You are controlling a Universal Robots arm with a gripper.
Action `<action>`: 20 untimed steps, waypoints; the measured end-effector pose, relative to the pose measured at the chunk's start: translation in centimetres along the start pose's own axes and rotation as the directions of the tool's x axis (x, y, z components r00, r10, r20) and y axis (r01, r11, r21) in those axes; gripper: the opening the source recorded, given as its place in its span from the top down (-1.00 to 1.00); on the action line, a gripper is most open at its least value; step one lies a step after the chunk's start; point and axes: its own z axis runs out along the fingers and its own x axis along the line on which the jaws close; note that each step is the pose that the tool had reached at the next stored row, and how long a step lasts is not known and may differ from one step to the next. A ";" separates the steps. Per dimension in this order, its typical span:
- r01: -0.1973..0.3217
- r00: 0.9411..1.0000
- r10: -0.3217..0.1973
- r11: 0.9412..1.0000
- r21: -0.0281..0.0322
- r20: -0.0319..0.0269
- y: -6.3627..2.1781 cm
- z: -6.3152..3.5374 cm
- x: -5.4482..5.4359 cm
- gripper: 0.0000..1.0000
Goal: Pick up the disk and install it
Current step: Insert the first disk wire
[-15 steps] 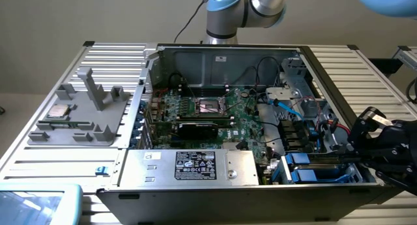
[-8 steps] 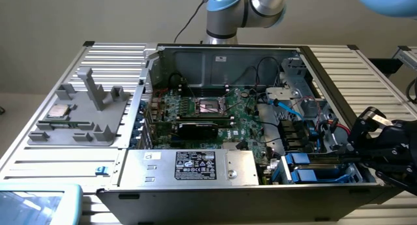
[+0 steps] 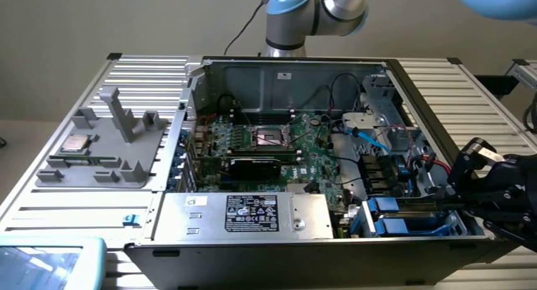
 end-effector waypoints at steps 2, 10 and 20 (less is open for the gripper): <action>-0.001 1.000 0.001 1.000 0.006 0.009 0.03 0.03 0.0 0.67; -0.007 0.999 0.006 0.999 0.033 0.045 0.09 0.08 0.2 0.67; -0.021 0.995 0.014 0.997 0.068 0.101 -0.16 0.15 0.4 0.67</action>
